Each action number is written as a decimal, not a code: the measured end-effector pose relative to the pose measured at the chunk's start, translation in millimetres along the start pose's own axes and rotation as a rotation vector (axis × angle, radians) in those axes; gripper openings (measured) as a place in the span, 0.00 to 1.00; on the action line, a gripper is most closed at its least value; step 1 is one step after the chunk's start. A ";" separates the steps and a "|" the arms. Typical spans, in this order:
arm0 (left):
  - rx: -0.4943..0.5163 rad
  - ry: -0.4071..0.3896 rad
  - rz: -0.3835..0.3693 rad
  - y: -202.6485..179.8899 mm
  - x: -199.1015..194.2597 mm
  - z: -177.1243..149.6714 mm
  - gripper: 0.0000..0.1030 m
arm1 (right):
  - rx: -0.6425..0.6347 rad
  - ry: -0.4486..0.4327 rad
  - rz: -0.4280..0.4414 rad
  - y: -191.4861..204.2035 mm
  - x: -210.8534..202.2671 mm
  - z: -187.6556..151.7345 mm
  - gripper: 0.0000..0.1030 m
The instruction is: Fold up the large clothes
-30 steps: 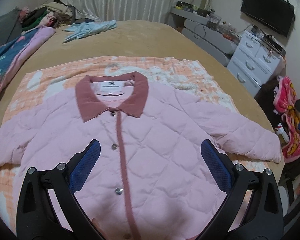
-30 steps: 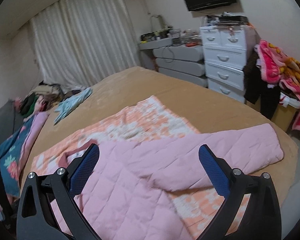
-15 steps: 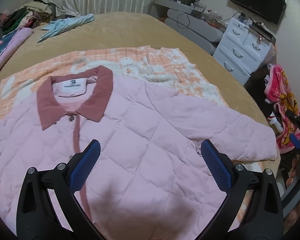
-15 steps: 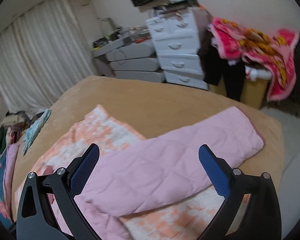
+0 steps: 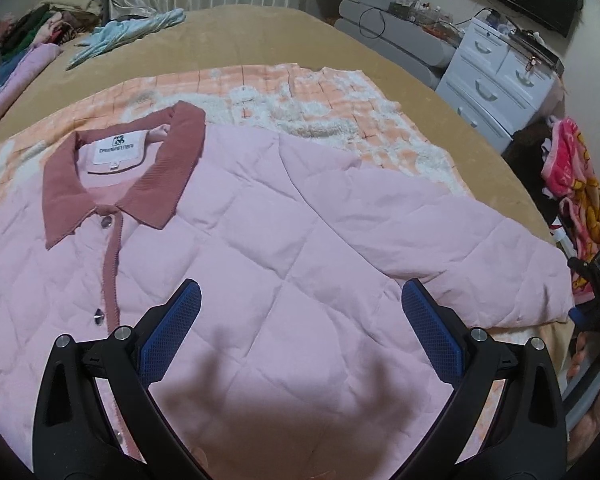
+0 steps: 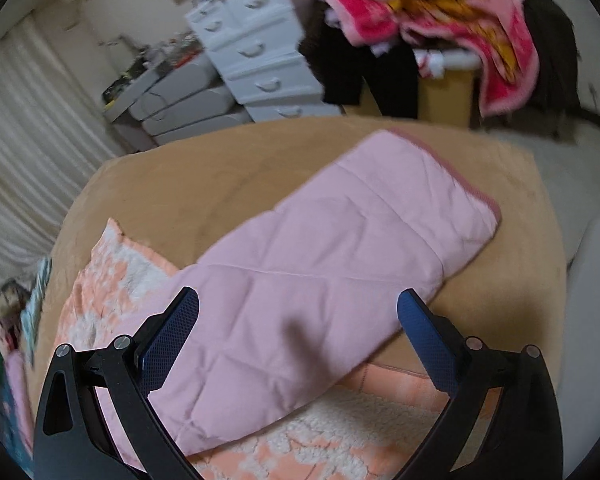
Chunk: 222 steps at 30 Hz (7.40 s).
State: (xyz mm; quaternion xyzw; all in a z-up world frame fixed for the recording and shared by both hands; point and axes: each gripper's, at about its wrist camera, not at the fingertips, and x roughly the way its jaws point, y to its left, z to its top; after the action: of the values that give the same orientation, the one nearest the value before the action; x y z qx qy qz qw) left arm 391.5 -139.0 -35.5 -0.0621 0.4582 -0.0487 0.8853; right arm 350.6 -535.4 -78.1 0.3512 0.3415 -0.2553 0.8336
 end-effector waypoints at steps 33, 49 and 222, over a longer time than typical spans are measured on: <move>-0.029 -0.060 0.005 20.7 -47.2 13.3 0.91 | 0.107 -0.120 0.280 -37.5 14.3 28.0 0.18; -0.035 -0.119 -0.047 49.0 -109.3 24.6 0.91 | -0.411 -0.321 0.494 112.1 -134.1 13.2 0.16; -0.458 -0.169 0.184 324.0 -210.5 -144.1 0.91 | -0.893 0.156 0.591 234.0 -222.5 -298.4 0.96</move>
State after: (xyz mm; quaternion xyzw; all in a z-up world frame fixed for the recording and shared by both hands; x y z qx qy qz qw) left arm 162.1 201.7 1.4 -0.2229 0.3853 0.1422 0.8841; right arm 248.4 -121.5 29.5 0.0615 0.3644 0.1869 0.9102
